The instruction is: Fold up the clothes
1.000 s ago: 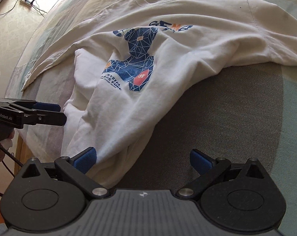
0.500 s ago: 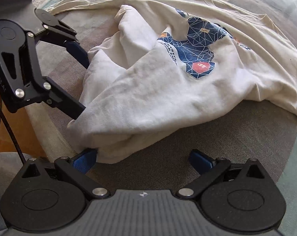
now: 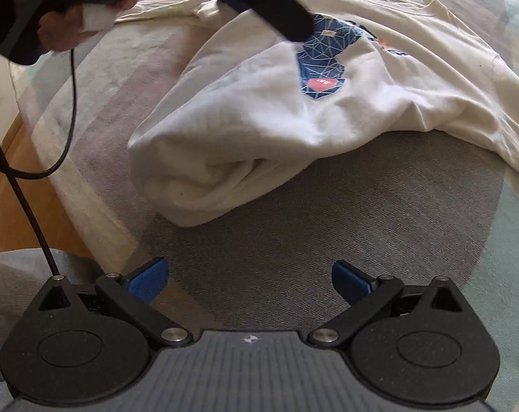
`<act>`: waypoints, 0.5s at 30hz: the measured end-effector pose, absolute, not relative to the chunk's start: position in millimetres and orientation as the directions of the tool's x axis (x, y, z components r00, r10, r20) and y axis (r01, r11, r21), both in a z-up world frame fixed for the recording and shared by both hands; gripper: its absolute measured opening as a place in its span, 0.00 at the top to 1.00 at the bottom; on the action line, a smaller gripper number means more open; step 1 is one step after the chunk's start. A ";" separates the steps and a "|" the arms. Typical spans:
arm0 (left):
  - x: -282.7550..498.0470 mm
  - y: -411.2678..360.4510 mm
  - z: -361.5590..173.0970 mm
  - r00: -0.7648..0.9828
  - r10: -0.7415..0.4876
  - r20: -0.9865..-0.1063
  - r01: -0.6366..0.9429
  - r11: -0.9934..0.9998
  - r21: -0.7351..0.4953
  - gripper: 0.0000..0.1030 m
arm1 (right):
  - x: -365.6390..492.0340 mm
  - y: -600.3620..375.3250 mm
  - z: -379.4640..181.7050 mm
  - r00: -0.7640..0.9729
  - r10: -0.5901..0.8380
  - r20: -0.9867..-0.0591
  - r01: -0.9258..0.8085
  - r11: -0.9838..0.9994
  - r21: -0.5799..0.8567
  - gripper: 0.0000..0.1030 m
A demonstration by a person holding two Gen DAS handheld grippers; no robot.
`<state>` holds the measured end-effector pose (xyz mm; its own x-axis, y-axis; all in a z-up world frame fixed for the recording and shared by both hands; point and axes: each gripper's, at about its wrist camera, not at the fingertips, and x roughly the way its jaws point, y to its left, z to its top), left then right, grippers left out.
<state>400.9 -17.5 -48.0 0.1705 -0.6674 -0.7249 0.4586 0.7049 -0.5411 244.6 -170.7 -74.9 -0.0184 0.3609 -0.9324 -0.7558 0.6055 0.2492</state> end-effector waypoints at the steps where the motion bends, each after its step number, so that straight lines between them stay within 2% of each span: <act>1: 406.3 -17.5 -48.2 0.169 -0.670 -0.723 0.451 0.705 -0.548 0.08 | 244.6 -164.2 -75.1 -0.045 0.388 -0.921 -0.756 0.589 0.285 0.00; 4: 420.3 -13.8 -51.4 0.153 -0.674 -0.722 0.424 0.705 -0.568 0.07 | 249.9 -140.6 -80.8 -0.144 0.481 -0.865 -0.743 0.525 0.416 0.00; 6: 424.8 -9.4 -51.7 0.143 -0.672 -0.727 0.420 0.706 -0.570 0.07 | 257.0 -126.4 -87.6 -0.159 0.525 -0.836 -0.737 0.500 0.454 0.00; 9: 424.6 4.6 -47.6 0.146 -0.662 -0.735 0.413 0.716 -0.563 0.07 | 273.6 -109.6 -88.7 -0.104 0.574 -0.812 -0.748 0.494 0.444 0.00; 15: 424.3 50.2 -29.2 0.224 -0.601 -0.767 0.354 0.783 -0.511 0.07 | 324.3 -125.4 -49.1 0.078 0.664 -0.743 -0.746 0.534 0.398 0.00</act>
